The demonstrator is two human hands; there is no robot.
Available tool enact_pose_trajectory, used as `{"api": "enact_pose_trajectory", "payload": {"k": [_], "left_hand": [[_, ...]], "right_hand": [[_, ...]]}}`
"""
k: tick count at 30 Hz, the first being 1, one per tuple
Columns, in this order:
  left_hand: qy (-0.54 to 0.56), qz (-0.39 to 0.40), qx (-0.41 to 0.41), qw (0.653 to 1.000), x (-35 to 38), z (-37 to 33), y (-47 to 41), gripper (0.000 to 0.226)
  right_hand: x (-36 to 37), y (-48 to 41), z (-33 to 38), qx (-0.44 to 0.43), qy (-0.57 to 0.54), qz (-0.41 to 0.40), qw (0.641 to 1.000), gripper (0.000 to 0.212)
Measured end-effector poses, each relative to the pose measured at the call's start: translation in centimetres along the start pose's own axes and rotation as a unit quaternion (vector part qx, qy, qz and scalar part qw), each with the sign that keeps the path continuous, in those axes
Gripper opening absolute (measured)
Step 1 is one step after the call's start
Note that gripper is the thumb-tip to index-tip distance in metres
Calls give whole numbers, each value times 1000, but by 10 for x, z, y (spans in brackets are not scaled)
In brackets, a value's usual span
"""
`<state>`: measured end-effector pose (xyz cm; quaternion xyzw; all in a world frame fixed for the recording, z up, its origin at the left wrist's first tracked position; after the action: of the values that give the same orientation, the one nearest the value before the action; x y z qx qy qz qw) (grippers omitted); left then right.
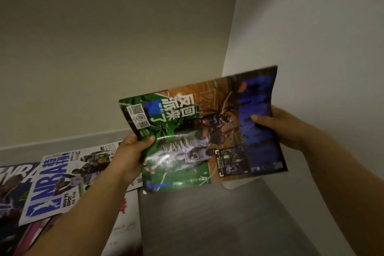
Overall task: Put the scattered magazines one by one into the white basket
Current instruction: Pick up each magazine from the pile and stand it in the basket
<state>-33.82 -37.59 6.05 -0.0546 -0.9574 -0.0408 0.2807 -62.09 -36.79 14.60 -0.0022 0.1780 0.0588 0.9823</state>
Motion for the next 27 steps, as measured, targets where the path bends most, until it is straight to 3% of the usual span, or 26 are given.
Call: {"api": "enact_pose_trajectory", "payload": {"k": [3, 7, 10, 12, 16, 20, 23, 27], "left_hand": [[-12, -13, -27, 999, 3, 15, -6, 23], [-44, -28, -35, 998, 22, 32, -21, 27], [-80, -14, -46, 996, 44, 46, -39, 32], [-164, -11, -69, 984, 52, 62, -50, 46], [-412, 24, -33, 910, 60, 88, -58, 60], [-597, 116, 1, 794, 73, 130, -48, 59], [-661, 162, 19, 732, 90, 153, -45, 60], [-693, 194, 5, 695, 101, 170, -48, 62]], "right_hand": [[-4, -4, -22, 35, 40, -3, 999, 17], [-39, -14, 16, -40, 134, -111, 984, 15], [-55, -20, 65, -100, 212, -115, 965, 26], [-66, -23, 96, -111, 281, -121, 946, 26], [-79, -32, 132, -110, 458, -142, 871, 19], [-72, -50, 131, -85, 563, -121, 813, 21], [-70, -64, 111, -49, 598, -103, 793, 24], [-62, -79, 65, 2, 630, -76, 773, 24]]}}
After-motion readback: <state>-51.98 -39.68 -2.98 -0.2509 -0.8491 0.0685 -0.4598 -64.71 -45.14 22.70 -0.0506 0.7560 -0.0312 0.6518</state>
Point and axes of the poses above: each hand's wrist, its own y-axis away from the middle knuckle, its own x-axis out of the palm, z = x × y, the point moved 10 cm from there along -y, towards the middle knuckle, and after that the axes turned 10 degrees about y, right-handed, at the moved point
